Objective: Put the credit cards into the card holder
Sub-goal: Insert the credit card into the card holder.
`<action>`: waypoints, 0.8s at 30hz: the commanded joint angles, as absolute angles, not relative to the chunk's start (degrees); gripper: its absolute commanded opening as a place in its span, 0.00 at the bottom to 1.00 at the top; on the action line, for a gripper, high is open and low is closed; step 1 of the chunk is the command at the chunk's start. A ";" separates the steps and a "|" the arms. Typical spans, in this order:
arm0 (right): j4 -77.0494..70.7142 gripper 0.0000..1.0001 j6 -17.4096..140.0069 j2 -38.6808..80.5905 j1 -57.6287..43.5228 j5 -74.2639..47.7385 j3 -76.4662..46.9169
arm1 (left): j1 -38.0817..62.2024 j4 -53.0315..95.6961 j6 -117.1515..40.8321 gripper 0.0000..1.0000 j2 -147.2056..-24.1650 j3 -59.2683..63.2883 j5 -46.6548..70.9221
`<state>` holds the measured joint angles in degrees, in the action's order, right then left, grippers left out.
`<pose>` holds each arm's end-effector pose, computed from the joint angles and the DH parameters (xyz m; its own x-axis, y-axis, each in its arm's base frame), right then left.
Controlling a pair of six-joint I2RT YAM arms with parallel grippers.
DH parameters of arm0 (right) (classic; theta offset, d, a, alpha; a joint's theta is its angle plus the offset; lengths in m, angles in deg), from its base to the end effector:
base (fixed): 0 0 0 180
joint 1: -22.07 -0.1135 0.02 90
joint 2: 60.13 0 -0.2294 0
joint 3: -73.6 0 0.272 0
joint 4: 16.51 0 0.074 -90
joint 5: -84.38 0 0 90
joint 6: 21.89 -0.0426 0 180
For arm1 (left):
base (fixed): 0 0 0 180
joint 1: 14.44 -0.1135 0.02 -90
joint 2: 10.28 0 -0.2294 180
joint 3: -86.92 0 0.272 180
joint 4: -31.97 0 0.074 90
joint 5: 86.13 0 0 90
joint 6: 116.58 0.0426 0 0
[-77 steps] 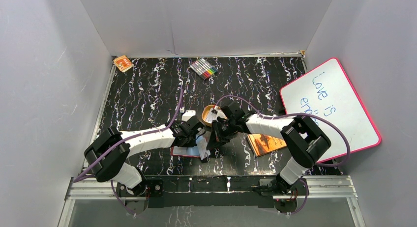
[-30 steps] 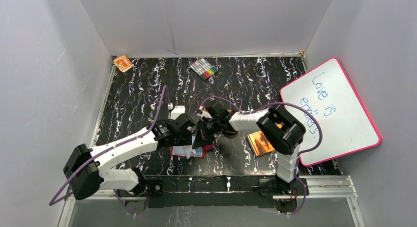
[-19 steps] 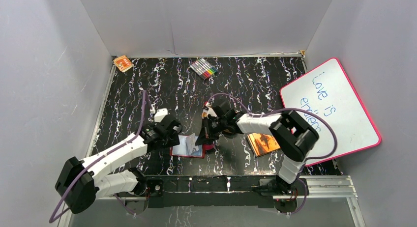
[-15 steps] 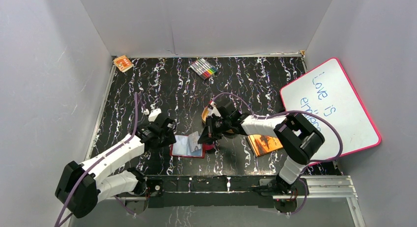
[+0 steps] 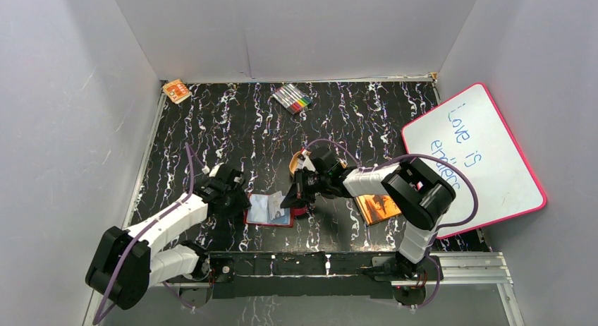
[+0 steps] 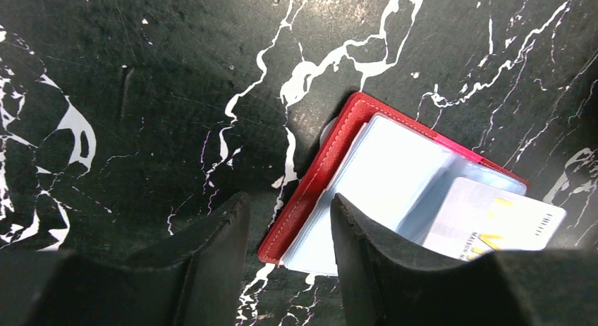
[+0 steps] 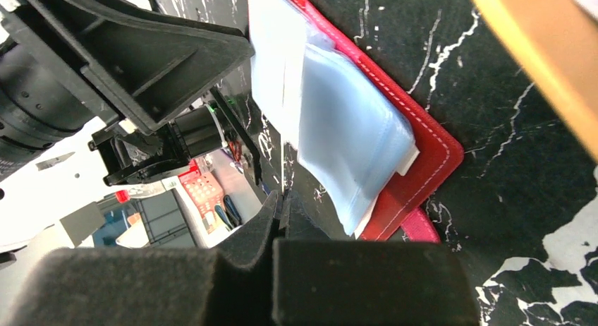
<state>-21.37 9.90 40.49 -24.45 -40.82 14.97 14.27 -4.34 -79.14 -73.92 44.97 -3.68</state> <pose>0.2238 0.2717 0.0913 -0.9916 -0.0363 -0.1243 -0.1259 0.4928 0.8610 0.2066 -0.1068 0.1200 -0.7818 -0.4692 -0.4106 -0.3382 0.8724 -0.3530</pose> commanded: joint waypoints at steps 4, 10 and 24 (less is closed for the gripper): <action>-23.87 0.00 7.94 42.30 -24.84 -43.19 15.14 | 13.86 -4.32 -81.46 0.39 -72.44 48.22 -1.09; -23.99 0.00 7.73 43.66 -25.34 -43.80 14.37 | 13.89 -4.90 -82.46 0.34 -72.24 48.69 -1.25; -24.25 0.00 6.95 46.36 -26.35 -44.07 12.70 | 13.86 -6.54 -83.51 0.31 -70.81 48.47 -0.64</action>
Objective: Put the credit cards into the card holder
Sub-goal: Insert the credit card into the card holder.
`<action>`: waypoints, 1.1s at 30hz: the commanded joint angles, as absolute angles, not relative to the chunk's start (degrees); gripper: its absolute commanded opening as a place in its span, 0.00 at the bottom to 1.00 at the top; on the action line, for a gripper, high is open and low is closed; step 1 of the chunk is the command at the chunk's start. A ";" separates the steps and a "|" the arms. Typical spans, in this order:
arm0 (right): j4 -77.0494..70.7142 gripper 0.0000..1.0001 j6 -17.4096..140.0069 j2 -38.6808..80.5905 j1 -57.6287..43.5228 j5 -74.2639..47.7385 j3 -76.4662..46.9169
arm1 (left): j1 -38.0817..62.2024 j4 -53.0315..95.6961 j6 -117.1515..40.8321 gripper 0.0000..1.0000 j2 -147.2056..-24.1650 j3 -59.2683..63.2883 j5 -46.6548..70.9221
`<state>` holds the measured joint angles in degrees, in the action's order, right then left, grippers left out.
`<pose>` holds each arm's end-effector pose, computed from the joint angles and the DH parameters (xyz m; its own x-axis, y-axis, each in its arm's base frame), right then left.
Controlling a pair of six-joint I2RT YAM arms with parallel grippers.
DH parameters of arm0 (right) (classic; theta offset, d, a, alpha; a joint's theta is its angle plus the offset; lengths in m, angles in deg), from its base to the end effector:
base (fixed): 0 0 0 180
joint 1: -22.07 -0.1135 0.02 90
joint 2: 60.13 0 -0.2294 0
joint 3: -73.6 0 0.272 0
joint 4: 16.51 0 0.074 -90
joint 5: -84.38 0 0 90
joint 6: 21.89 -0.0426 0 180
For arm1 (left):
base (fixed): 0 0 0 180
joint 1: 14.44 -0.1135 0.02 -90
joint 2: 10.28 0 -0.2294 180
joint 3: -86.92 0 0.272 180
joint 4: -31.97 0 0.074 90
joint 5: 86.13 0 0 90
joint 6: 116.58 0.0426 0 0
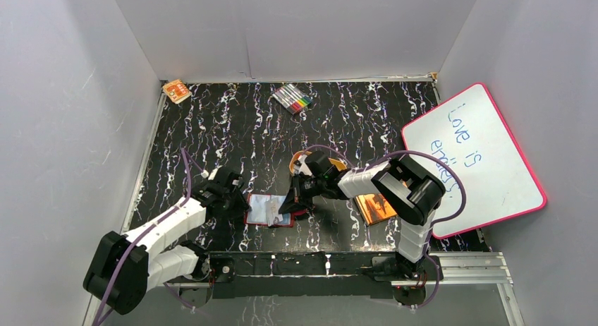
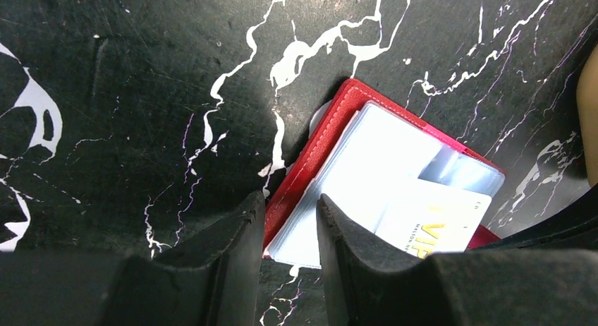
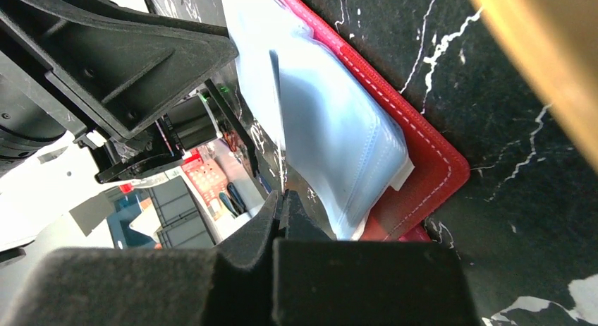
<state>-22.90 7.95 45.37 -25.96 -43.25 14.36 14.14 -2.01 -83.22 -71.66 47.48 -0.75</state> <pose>0.2161 0.2791 0.0690 -0.9959 -0.0800 -0.0424 -0.0771 0.5036 0.8605 0.2016 -0.1059 0.1168 -0.7651 -0.5312 -0.3639 -0.3671 0.8241 -0.4313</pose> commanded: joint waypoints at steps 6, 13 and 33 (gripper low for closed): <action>-27.68 0.00 4.17 46.77 -26.35 -42.54 13.74 | 13.88 -9.15 -84.01 0.33 -69.86 46.79 -1.97; -28.55 0.00 3.27 48.67 -26.53 -41.62 12.31 | 13.86 -12.03 -83.36 0.36 -69.13 43.77 -2.90; -26.72 0.00 3.75 48.29 -27.68 -32.49 13.55 | 13.87 -11.47 -84.54 0.24 -72.77 45.11 -4.13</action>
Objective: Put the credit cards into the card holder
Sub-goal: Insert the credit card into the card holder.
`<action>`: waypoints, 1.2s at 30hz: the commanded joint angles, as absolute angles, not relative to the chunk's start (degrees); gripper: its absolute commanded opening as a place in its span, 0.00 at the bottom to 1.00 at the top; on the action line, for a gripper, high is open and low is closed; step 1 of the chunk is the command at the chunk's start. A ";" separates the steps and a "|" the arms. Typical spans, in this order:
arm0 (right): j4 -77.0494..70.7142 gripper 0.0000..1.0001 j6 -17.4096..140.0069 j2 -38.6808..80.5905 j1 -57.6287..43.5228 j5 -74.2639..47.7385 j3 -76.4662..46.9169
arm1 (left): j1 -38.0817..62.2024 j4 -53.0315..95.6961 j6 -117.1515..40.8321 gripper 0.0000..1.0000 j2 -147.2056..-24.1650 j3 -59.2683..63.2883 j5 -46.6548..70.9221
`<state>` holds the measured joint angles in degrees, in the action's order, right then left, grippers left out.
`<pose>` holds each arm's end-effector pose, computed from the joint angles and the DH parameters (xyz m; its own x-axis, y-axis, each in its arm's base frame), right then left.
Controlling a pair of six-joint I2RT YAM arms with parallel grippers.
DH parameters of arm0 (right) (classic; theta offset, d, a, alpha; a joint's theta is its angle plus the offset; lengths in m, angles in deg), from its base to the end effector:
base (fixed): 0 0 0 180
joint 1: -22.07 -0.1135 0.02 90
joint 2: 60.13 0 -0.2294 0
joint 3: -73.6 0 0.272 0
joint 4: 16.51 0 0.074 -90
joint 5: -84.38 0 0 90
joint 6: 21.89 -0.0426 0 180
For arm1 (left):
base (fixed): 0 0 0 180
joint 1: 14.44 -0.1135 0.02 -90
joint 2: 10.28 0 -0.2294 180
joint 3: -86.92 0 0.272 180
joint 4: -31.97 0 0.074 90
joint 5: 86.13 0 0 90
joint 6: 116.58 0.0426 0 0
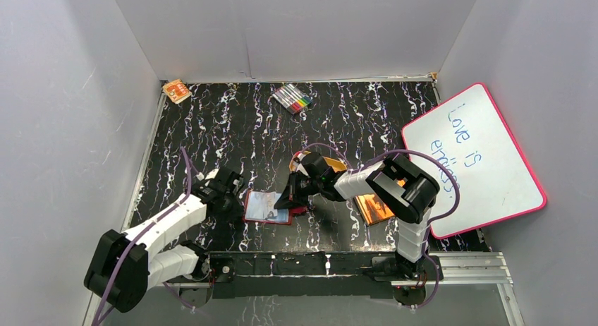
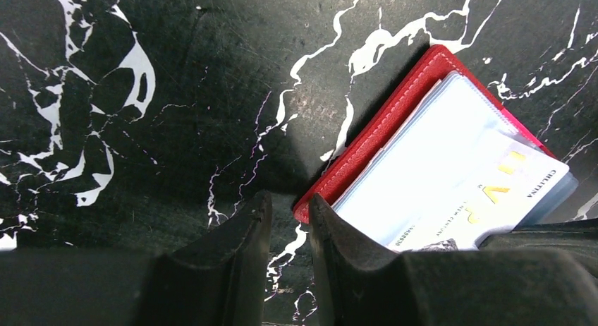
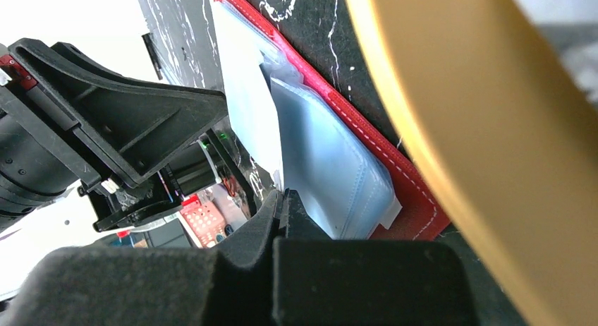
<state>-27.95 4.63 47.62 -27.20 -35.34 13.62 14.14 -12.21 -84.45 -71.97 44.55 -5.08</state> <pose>0.2203 0.2882 0.0648 -0.9946 0.0358 -0.0969 -0.0643 0.5196 0.8520 0.1961 -0.0993 0.1216 -0.7665 -0.5350 -0.3552 -0.4466 0.8416 -0.3038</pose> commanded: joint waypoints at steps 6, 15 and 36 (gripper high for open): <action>-26.63 0.00 3.61 48.68 -28.48 -31.72 12.58 | 13.87 -8.12 -84.22 0.21 -74.13 47.44 -0.72; -26.57 0.00 2.91 48.61 -29.68 -29.52 11.65 | 13.94 -5.64 -84.36 0.14 -74.30 49.54 2.86; -22.57 0.00 3.52 47.71 -30.85 -24.34 10.20 | 13.87 -5.79 -84.50 0.14 -74.00 49.67 2.64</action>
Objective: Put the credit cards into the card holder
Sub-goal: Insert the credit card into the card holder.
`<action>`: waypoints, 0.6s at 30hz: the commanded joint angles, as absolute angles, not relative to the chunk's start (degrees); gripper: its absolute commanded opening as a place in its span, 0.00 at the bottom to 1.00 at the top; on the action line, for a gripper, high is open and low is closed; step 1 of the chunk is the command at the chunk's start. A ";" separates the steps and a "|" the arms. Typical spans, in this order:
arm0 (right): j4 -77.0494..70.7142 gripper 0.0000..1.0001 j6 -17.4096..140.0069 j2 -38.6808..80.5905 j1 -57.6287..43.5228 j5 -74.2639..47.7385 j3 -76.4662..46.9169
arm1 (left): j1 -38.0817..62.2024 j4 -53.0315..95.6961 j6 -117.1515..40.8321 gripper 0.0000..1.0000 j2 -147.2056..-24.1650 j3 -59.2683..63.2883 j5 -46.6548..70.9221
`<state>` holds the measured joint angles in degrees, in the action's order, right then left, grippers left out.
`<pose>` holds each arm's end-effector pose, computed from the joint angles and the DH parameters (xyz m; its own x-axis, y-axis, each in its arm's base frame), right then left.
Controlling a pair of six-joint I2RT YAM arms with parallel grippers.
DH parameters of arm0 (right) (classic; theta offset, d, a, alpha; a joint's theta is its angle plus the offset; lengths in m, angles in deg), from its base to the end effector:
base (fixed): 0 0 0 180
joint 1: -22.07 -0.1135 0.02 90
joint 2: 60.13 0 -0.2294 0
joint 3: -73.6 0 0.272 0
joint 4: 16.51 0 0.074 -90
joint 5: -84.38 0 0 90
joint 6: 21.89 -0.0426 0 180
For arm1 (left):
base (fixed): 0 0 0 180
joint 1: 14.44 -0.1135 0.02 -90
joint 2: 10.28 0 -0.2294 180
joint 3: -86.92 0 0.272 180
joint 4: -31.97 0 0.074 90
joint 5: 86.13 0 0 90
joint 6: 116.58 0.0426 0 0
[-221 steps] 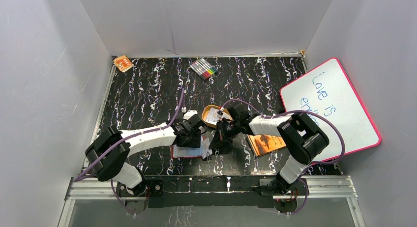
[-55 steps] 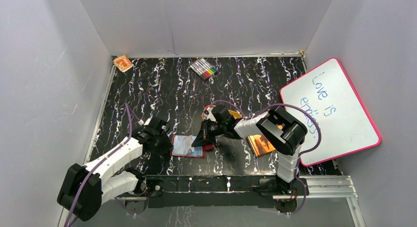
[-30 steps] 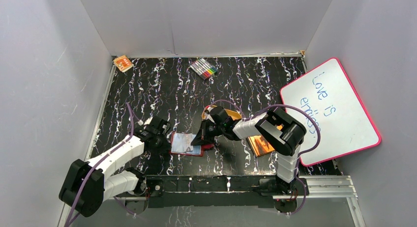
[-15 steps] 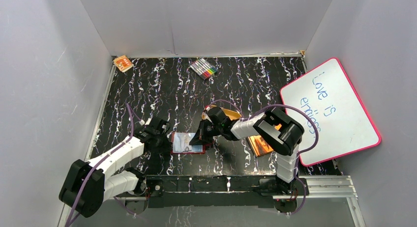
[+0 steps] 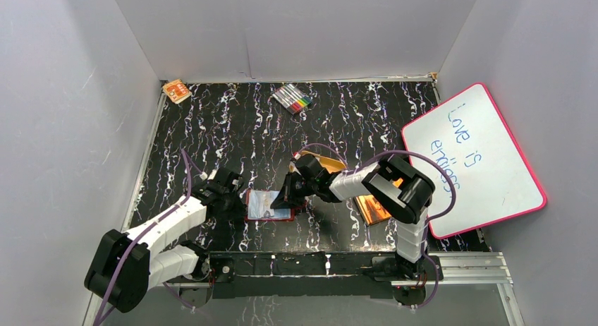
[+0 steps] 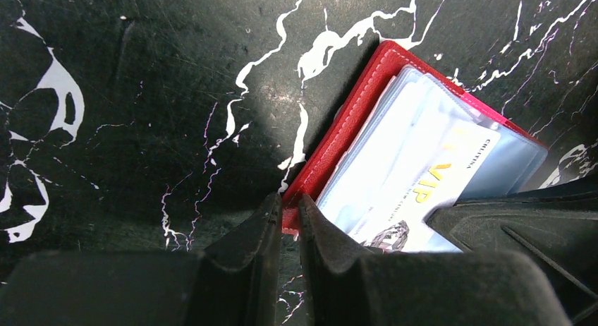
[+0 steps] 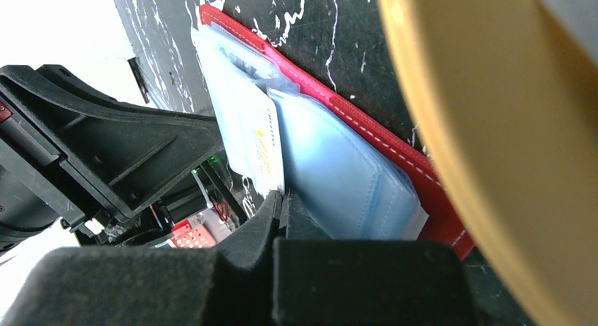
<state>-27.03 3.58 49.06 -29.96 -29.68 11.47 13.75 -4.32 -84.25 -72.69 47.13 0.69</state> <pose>0.2148 0.3035 0.0638 -0.9894 0.0722 -0.1264 -0.0655 0.5543 0.8297 0.1994 -0.1042 0.1124 -0.7809 -0.5387 -0.3163 -0.3990 0.8197 -0.4109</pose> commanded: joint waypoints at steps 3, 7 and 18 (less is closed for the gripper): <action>-19.27 0.00 4.69 46.99 -30.88 -22.94 9.82 | 13.88 -6.29 -84.78 0.14 -73.92 49.57 2.01; -16.73 0.00 5.71 46.51 -30.92 -21.85 9.62 | 13.86 -6.64 -85.02 0.14 -73.91 49.49 1.44; -15.64 0.00 6.50 44.15 -30.91 -20.18 10.54 | 13.88 -6.87 -85.08 0.15 -74.77 49.39 1.07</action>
